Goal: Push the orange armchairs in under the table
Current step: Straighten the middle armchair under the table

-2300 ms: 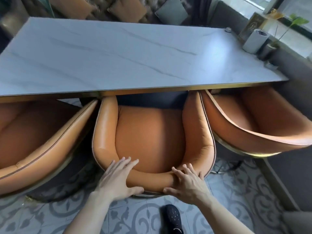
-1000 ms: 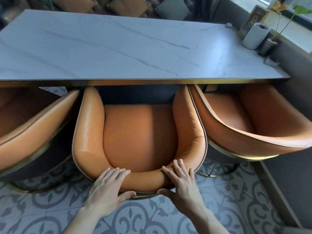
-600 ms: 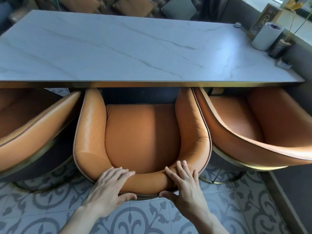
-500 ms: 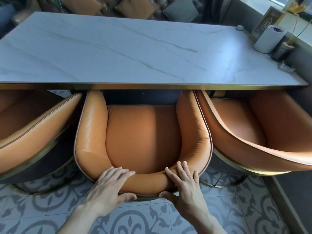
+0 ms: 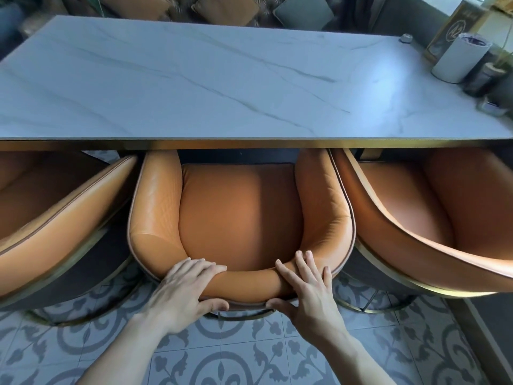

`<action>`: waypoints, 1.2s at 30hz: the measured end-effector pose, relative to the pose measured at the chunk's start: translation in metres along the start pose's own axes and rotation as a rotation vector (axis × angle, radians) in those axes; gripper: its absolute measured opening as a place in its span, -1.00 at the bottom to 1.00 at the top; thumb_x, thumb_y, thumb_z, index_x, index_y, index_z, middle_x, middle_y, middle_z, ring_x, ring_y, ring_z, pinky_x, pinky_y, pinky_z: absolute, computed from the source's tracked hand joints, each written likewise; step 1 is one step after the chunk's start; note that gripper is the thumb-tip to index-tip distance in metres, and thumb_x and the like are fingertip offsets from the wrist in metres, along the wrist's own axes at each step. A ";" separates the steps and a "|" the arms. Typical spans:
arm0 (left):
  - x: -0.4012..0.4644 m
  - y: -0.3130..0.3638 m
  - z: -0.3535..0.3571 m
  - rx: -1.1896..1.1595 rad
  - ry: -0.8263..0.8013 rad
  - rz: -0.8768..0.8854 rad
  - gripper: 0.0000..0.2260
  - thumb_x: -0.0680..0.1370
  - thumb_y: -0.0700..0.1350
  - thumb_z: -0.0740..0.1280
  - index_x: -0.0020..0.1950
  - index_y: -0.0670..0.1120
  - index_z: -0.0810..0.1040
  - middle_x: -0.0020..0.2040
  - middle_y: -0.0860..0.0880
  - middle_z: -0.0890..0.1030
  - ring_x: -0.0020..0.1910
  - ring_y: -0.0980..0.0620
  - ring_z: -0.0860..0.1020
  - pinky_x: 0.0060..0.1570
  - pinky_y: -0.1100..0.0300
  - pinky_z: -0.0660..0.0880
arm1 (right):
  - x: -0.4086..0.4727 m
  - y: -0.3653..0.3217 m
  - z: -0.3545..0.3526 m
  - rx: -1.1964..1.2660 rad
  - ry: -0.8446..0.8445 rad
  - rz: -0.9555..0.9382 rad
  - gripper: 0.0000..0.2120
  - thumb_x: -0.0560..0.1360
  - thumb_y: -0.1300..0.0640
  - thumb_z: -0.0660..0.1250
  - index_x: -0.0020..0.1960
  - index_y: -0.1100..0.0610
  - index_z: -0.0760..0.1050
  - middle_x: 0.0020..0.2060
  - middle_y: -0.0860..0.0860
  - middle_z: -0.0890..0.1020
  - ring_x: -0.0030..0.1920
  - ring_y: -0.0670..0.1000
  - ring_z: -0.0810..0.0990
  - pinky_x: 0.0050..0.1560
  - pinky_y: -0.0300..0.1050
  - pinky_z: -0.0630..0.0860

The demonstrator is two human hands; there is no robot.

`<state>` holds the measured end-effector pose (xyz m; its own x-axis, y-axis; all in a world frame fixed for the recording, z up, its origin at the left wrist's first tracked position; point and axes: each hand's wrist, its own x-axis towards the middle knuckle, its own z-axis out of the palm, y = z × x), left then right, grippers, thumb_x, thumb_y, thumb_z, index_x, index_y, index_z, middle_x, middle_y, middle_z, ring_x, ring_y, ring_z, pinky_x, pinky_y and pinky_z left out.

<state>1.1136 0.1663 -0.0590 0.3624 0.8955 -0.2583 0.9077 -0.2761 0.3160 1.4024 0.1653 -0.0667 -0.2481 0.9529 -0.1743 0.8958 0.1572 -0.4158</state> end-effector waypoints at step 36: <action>-0.256 0.022 -0.173 -0.137 0.072 -0.411 -0.27 0.40 0.52 0.16 0.49 0.20 0.25 0.47 0.09 0.35 0.41 0.02 0.33 0.34 0.04 0.30 | -0.108 -0.231 -0.115 -0.216 -0.336 -0.028 -0.11 0.32 -0.58 0.16 0.53 -0.18 0.17 0.45 0.00 0.36 0.49 0.10 0.21 0.39 0.31 0.28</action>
<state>1.0043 -0.0084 0.1723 -0.0429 0.9447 -0.3251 0.9350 0.1526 0.3200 1.2648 0.0561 0.1502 -0.3483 0.8152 -0.4628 0.9350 0.2672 -0.2331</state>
